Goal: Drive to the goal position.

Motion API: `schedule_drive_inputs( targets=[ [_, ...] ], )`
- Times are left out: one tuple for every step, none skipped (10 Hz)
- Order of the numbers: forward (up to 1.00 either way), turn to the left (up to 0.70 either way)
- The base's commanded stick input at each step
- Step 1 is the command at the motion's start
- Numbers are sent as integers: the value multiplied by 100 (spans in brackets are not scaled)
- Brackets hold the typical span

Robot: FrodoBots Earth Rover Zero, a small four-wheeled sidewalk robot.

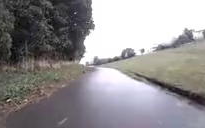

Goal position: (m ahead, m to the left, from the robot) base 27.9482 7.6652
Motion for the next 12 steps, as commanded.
schedule_drive_inputs(
  targets=[
    [67, -16],
    [67, -16],
    [67, -16],
    [67, -16],
    [67, -16],
    [67, -11],
    [67, -11],
    [67, -11],
    [67, -9],
    [67, -8],
    [67, -3],
    [67, -3]
  ],
)
